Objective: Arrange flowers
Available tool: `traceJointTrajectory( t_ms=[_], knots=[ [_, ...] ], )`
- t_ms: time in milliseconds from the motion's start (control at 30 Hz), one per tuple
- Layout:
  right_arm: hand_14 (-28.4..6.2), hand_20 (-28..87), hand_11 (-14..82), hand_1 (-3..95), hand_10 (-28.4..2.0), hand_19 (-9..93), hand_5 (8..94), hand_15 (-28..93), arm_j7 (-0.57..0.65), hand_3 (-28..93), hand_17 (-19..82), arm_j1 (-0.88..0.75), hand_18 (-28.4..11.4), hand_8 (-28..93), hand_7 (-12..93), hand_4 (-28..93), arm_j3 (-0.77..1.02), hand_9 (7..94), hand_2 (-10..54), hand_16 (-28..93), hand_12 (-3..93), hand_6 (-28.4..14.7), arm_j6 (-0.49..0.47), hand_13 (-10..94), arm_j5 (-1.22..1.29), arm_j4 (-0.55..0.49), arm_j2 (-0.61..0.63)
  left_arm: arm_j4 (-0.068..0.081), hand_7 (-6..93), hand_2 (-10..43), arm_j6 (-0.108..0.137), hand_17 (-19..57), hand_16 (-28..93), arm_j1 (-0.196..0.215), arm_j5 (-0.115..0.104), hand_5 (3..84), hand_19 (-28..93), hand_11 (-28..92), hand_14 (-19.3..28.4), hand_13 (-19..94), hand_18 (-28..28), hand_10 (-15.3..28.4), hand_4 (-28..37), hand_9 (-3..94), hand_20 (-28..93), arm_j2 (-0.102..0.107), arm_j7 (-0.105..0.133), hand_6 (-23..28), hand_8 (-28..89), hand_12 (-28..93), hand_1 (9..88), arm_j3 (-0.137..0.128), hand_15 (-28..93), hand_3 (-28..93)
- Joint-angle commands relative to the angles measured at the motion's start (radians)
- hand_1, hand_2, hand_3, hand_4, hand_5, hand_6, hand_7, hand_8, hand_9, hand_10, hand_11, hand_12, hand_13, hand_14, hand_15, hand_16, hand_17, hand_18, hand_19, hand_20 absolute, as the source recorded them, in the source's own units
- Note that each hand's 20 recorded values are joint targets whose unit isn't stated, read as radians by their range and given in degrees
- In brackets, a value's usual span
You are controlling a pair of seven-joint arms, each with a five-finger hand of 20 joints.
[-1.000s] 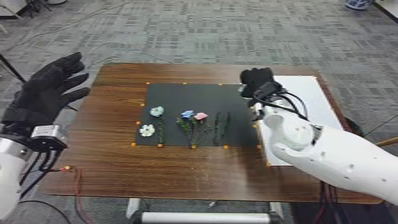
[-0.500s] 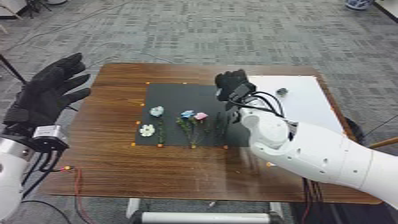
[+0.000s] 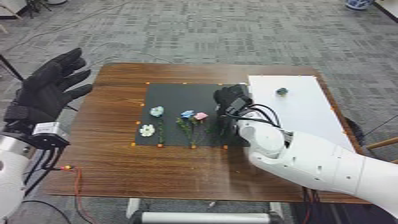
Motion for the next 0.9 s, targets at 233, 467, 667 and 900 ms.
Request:
traceJointTrajectory(
  t_ms=[233,467,667,900],
  knots=[
    [-2.8,49,17.1,48.9,-4.7,77,57.4,66,0.009,86,29,-0.015,-17.7,-2,47,-28,0.052,69.9,-9.5,47,47.1,2.6,-0.052,60,-0.036,-0.006,-0.019,0.003,18.2,-4.1,0.001,-11.7,-4,-0.006,-0.005,19.9,38,16,11.6,5,20.2,8.4,-28.3,15.0,9,-0.005,-0.002,0.0,-8,21,23.6,-0.001,40,67],
    [-3.9,50,27.6,46.2,-7.1,77,53.6,68,0.025,88,27,-0.011,-18.0,-9,42,-28,0.065,60.8,-9.5,45,36.9,2.1,-0.097,55,-0.05,-0.009,-0.011,0.006,17.9,-4.1,-0.001,-11.7,-4,-0.001,-0.005,20.0,38,17,11.7,5,20.2,8.5,-28.3,15.0,9,-0.004,-0.004,0.1,-8,21,23.6,-0.002,40,67],
    [-5.7,50,34.3,43.1,-10.4,77,47.2,70,0.041,90,25,-0.004,-18.5,-18,39,-28,0.06,50.5,-9.5,41,25.9,0.0,-0.093,52,-0.05,-0.017,-0.002,0.008,17.9,-3.9,-0.002,-11.8,-4,0.001,-0.007,20.0,38,16,11.8,5,20.2,8.5,-28.3,15.0,9,-0.004,-0.011,0.1,-8,21,23.7,0.002,40,67],
    [-7.4,51,32.1,40.1,-11.3,77,43.6,72,0.031,92,23,0.003,-18.5,-16,36,-28,0.073,46.1,-9.5,37,24.9,-1.4,-0.15,49,-0.039,-0.048,0.007,0.008,17.8,-4.0,0.002,-11.9,-4,0.02,-0.01,20.0,38,16,11.8,5,20.3,8.6,-28.3,14.9,9,-0.014,-0.019,0.1,-8,21,23.6,-0.003,40,67]
  ],
)
